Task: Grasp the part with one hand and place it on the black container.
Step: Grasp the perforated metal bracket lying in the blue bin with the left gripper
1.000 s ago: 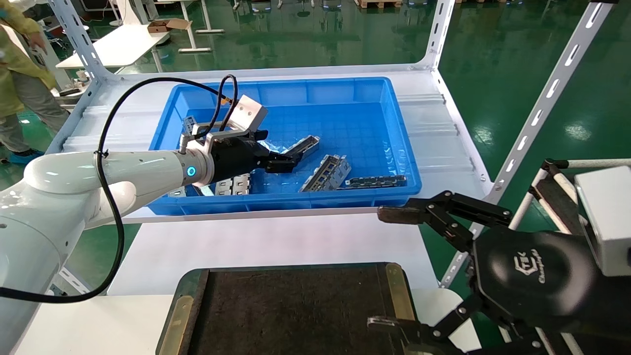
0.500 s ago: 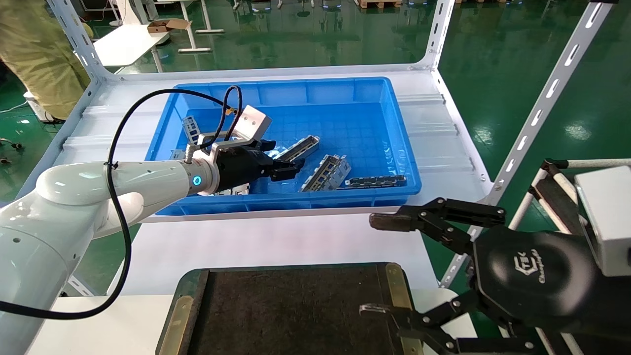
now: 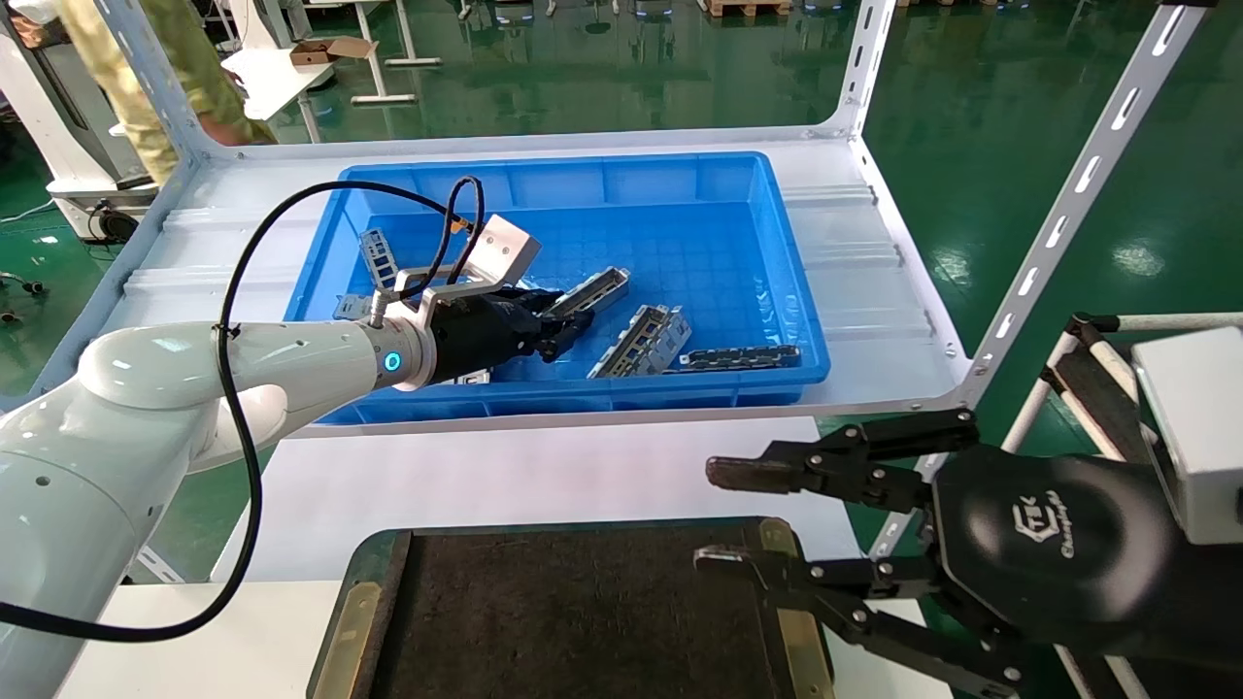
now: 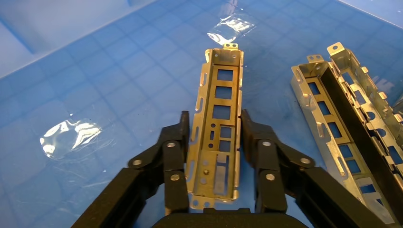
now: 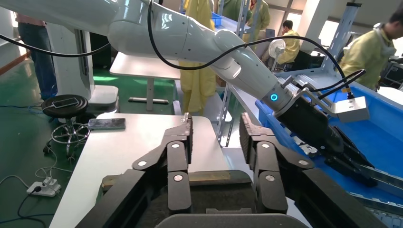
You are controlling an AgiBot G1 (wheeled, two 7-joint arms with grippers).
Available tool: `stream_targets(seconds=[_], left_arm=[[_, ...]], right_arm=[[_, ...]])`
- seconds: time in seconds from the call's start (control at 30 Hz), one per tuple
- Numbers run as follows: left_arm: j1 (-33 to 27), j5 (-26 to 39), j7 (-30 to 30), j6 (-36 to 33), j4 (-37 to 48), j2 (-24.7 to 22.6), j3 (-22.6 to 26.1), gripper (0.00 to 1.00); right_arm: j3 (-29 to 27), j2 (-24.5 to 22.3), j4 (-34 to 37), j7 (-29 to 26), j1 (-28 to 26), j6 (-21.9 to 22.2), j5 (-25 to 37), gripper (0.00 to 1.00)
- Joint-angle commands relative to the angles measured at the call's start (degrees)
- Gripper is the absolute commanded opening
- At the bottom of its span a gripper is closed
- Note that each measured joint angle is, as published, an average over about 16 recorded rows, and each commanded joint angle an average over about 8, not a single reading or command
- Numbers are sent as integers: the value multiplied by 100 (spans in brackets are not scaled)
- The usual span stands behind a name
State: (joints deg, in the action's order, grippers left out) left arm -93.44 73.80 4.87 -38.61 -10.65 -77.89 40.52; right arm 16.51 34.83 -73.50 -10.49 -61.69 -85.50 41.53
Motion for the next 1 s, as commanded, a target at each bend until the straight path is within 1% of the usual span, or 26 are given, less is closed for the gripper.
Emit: stream_targets(seconds=[0.03, 0.3, 0.5, 0.63, 0.83, 1.0], left_arm=[[3, -21, 7, 6, 3, 1, 43, 0], [-84, -161, -113, -98, -37, 26, 140, 0], [-278, -282, -394, -448, -39, 110, 148, 0], [-444, -379, -642, -915, -11, 243, 110, 0], [-647, -553, -979, -1837, -11, 545, 21, 0], [-705, -680, -1126, -2588, -108, 809, -35, 0]], right_arm=[[1, 0, 0, 0, 0, 0, -1, 0], [4, -2, 0, 2, -1, 2, -3, 0], [6, -2, 0, 3, -1, 3, -4, 0], [7, -3, 0, 4, -2, 3, -5, 0], [10, -4, 0, 5, -2, 4, -7, 0], [11, -5, 0, 6, -2, 5, -8, 0]])
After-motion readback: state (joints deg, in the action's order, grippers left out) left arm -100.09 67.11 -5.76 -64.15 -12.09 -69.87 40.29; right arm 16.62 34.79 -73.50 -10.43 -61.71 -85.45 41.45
